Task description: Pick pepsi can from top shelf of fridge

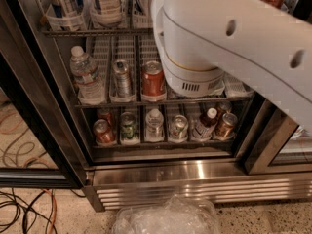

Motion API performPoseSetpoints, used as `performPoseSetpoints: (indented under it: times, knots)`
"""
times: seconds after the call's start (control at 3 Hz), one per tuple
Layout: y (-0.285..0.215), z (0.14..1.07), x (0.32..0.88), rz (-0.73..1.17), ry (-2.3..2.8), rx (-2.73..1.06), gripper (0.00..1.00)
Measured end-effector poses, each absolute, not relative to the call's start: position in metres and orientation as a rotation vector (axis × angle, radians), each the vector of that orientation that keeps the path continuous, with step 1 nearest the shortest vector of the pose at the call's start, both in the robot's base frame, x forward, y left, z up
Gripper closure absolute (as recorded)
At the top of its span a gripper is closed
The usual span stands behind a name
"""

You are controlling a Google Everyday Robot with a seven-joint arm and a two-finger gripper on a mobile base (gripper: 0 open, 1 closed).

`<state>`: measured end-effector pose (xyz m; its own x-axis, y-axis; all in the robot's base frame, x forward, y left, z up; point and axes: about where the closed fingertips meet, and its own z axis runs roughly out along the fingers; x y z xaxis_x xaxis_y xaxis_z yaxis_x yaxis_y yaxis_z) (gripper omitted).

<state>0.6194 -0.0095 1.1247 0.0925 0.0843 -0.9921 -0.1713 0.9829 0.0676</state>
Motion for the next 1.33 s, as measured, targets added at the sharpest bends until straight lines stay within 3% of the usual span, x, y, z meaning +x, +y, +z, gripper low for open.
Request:
performPoseSetpoints:
  times: [0.67, 1.33]
  knots:
    - [0.0, 1.16, 0.573, 0.327, 1.416, -0.145, 1.0]
    - [0.028, 1.158, 0.535, 0.605, 1.449, -0.279, 1.0]
